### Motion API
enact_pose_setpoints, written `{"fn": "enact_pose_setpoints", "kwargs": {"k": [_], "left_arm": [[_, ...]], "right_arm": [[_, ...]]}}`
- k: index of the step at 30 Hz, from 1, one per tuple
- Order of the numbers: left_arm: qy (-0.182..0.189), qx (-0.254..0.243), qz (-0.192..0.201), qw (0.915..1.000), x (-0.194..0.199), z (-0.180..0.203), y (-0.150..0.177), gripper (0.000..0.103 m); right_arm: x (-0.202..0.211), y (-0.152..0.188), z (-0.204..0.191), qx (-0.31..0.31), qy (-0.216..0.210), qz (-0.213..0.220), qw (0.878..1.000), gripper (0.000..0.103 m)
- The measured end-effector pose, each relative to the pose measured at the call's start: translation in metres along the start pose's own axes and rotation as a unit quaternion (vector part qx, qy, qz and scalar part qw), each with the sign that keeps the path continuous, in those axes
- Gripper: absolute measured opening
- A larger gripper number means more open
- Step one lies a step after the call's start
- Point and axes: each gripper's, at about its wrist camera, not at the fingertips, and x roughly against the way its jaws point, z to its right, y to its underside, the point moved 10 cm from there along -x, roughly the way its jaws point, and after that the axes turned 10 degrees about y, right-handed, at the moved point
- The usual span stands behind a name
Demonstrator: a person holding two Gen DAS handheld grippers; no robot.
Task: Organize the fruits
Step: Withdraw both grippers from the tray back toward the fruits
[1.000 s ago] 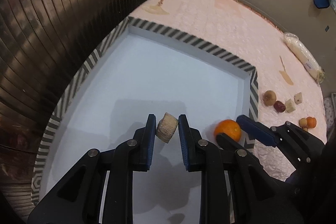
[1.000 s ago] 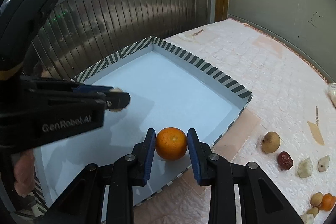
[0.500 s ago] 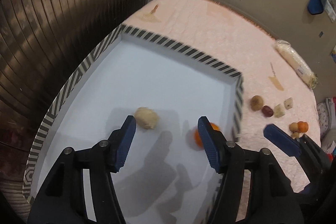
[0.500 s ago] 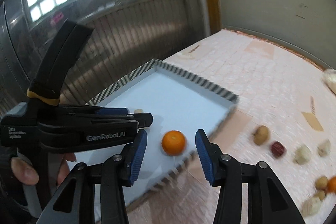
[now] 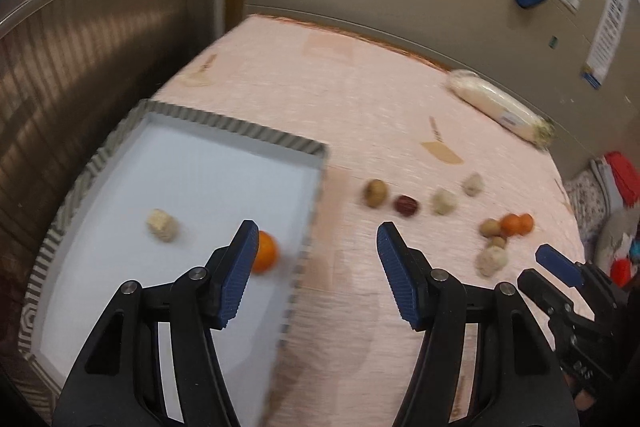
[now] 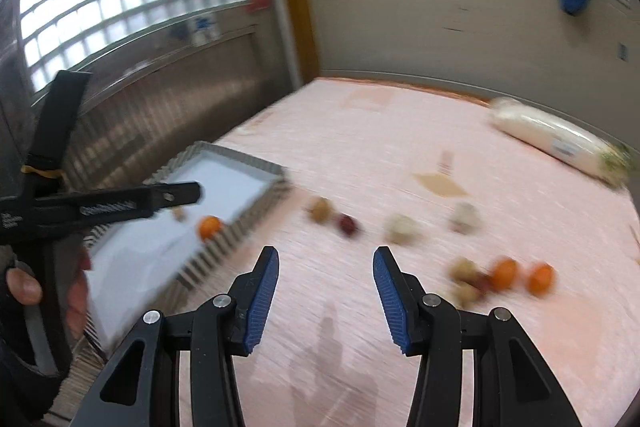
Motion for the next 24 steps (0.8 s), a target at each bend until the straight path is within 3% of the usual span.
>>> {"fn": "enact_pose_setpoints", "kwargs": {"k": [6, 11, 17, 24], "left_arm": [[0.007, -0.035, -0.032, 0.9988, -0.029, 0.037, 0.014, 0.062], [0.007, -0.077, -0.048, 0.9959, -0.055, 0.062, 0.022, 0.062], [0.021, -0.115, -0.071, 0.9906, -0.092, 0.084, 0.026, 0.062], [0.023, -0.111, -0.101, 0.9884, -0.127, 0.078, 0.018, 0.062]], "right_arm": [[0.004, 0.033, 0.064, -0.036, 0.044, -0.028, 0.998, 0.048], [0.007, 0.043, 0.082, -0.049, 0.050, -0.028, 0.997, 0.048], [0.012, 0.041, 0.078, -0.048, 0.036, -0.021, 0.998, 0.048], [0.014, 0.038, 0.074, -0.051, 0.025, -0.018, 0.998, 0.048]]}}
